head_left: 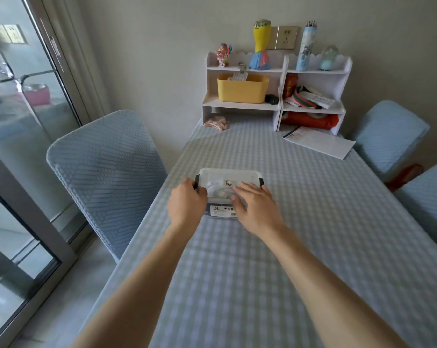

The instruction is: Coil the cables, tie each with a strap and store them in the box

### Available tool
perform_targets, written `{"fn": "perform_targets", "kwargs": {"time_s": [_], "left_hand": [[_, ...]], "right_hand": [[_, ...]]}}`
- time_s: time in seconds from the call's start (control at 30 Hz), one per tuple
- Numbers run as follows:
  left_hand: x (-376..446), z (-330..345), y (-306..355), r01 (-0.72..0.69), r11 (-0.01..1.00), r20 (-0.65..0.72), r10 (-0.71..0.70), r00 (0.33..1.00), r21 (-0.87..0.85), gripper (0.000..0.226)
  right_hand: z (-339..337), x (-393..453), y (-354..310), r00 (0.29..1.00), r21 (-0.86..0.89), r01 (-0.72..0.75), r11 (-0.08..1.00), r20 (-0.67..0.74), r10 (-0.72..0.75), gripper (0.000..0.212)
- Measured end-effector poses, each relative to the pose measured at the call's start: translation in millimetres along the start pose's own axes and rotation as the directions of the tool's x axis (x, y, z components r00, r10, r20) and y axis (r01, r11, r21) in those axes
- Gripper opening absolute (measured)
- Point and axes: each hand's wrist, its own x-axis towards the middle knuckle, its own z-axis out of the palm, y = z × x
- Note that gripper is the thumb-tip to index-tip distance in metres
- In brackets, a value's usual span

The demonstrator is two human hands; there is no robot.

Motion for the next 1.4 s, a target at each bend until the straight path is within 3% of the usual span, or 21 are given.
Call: {"fn": "perform_targets", "kwargs": {"time_s": [0.13, 0.27, 0.47, 0.6, 0.7, 0.83, 0.93, 1.0, 1.07, 1.13, 1.2, 1.4], "left_hand": [[6, -9, 3, -0.133, 0.971, 0.065, 0.123, 0.99, 0.197, 0.018], [10, -18, 4, -0.192, 0.937, 0.132, 0.159, 0.978, 0.292, 0.022], [9, -26, 0, -0.194, 0.972, 0.188, 0.168, 0.968, 0.135, 0.031], [8, -28, 2, -0.228, 0.967, 0.202, 0.203, 0.958, 0.111, 0.018], [5, -20, 10, -0.251, 0.964, 0.215, 0.228, 0.95, 0.085, 0.047], [-5, -12, 15, -0.171, 0.981, 0.172, 0.185, 0.968, -0.091, 0.06], [-8, -13, 8, 0.038, 0.952, 0.185, 0.02, 0.983, -0.305, 0.055], [-12, -16, 1, 0.229, 0.847, 0.261, -0.112, 0.959, -0.48, 0.045], [-16, -22, -1, 0.338, 0.732, 0.347, -0.148, 0.926, -0.591, 0.03], [-18, -29, -1, 0.37, 0.707, 0.389, -0.144, 0.91, -0.603, 0.027], [-22, -35, -3, 0.388, 0.708, 0.424, -0.138, 0.895, -0.59, 0.034], [-44, -27, 32, 0.3, 0.785, 0.481, -0.004, 0.877, -0.541, 0.044]], "right_hand": [[1, 2, 4, 1.0, 0.028, -0.006, 1.0, 0.005, 0.005, 0.045], [1, 3, 4, 0.999, 0.033, -0.016, 0.999, 0.051, 0.014, 0.049], [-4, -1, 0, 0.992, -0.021, -0.011, 1.0, 0.124, 0.014, 0.063], [-10, -3, -5, 0.99, -0.036, -0.005, 0.999, 0.14, 0.01, 0.065], [-15, -1, -8, 0.99, -0.016, 0.0, 1.0, 0.138, 0.003, 0.064], [-19, -1, -6, 0.986, 0.061, -0.013, 0.998, 0.168, 0.003, 0.06], [-25, -3, -3, 0.993, 0.359, -0.118, 0.926, 0.023, 0.118, 0.041], [-24, -4, 4, 0.943, 0.49, -0.206, 0.847, -0.131, 0.306, 0.036], [-23, -7, 9, 0.897, 0.583, -0.324, 0.745, -0.06, 0.438, 0.043], [-24, -10, 10, 0.89, 0.671, -0.385, 0.634, 0.087, 0.448, 0.046], [-29, -14, 10, 0.902, 0.678, -0.382, 0.628, 0.125, 0.413, 0.046], [-76, -42, 40, 0.895, 0.684, -0.334, 0.648, 0.014, 0.445, 0.052]]}}
